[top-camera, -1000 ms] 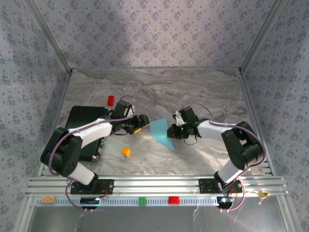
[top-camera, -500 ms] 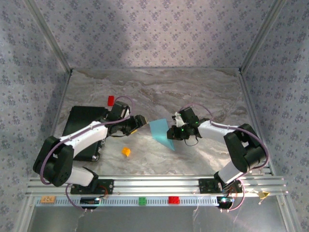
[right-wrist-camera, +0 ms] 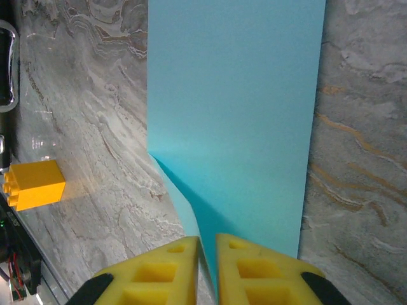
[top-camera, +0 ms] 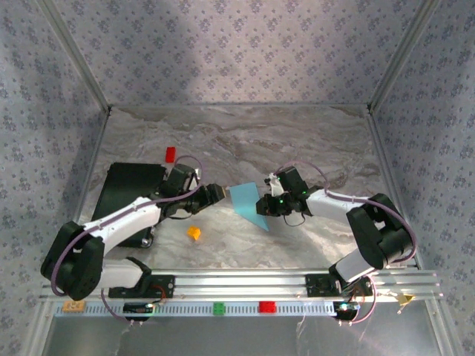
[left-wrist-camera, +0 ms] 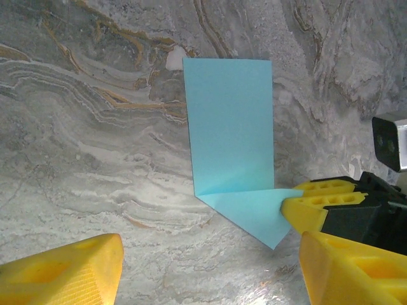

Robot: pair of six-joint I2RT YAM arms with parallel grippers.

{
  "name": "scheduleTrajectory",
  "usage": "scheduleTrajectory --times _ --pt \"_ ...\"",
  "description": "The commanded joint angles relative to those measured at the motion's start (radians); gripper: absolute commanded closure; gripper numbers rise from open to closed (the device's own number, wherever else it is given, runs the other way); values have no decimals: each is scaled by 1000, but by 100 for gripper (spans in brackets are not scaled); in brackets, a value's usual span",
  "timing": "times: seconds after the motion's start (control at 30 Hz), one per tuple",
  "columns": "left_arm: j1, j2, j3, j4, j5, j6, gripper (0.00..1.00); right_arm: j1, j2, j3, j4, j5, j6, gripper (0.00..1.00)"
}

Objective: Fold a paper plane with a square sheet of paper (pick it up from the middle)
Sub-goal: Fourth fold the wing at the center of the table.

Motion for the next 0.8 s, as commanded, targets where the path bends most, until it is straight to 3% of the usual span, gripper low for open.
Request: scheduleTrajectory --times 0.0,0.33,0.77 --pt "3 50 40 33 27 19 27 1 -26 4 -4 -18 3 90" --pt "23 263 139 180 184 5 26 -26 -97 -55 116 -71 74 94" --pt "22 427 173 317 276 -53 27 -49 -99 -102 195 -90 110 94"
